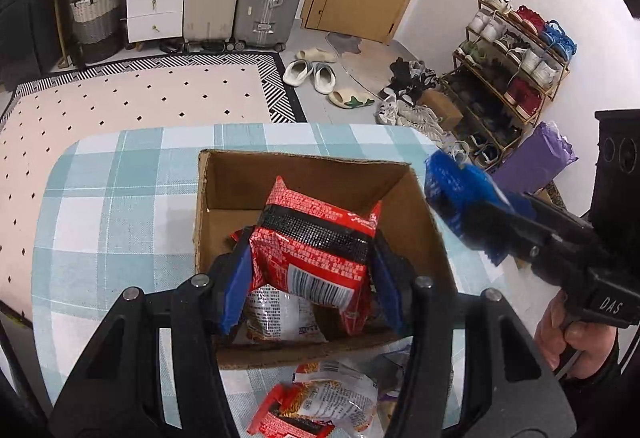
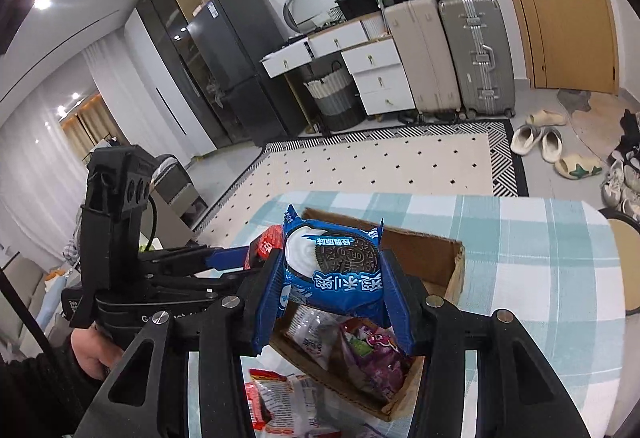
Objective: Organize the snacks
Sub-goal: 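Carry the red chip bag and blue Oreo pack over the box with both grippers, then open both grippers to drop the packs into the box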
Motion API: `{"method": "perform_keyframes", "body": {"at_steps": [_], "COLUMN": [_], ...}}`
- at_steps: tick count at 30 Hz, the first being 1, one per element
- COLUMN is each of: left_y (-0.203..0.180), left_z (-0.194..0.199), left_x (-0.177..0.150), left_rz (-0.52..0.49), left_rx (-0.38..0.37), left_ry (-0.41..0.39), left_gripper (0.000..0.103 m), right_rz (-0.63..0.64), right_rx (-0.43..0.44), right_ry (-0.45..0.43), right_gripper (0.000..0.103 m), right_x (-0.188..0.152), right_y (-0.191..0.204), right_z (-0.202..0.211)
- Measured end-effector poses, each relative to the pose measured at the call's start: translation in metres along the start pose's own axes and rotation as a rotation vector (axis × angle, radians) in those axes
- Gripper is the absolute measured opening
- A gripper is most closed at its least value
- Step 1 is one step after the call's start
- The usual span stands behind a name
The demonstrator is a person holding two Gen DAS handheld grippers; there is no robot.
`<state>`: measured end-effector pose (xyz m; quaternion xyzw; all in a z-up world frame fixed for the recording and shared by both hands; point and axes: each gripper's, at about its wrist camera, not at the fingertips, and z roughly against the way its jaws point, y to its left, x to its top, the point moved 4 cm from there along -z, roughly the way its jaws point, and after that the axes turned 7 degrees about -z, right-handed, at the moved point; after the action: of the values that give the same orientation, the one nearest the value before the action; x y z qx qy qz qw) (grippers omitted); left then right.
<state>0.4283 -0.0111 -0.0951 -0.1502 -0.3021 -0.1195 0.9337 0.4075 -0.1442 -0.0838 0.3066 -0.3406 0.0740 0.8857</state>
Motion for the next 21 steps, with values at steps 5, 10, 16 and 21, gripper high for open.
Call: {"method": "perform_keyframes", "body": {"at_steps": [5, 10, 16, 21], "left_y": [0.01, 0.02, 0.024, 0.027], "left_z": [-0.026, -0.041, -0.048, -0.051], "left_x": [-0.005, -0.008, -0.012, -0.015], "left_rz": [0.002, 0.009, 0.008, 0.017], "left_rx": [-0.006, -0.011, -0.009, -0.016], "left_ry": [0.03, 0.042, 0.061, 0.08], "left_gripper": [0.052, 0.052, 0.052, 0.063], "right_rz": [-0.015, -0.012, -0.005, 0.004], "right_rx": [-0.011, -0.013, -0.025, -0.036], "right_ry": [0.032, 0.053, 0.07, 0.078], "right_gripper": [0.048, 0.048, 0.048, 0.05], "right_x": [-0.008, -0.014, -0.018, -0.02], "right_y": [-0.015, -0.021, -0.023, -0.021], "right_z": [-0.021, -0.033, -0.042, -0.044]}}
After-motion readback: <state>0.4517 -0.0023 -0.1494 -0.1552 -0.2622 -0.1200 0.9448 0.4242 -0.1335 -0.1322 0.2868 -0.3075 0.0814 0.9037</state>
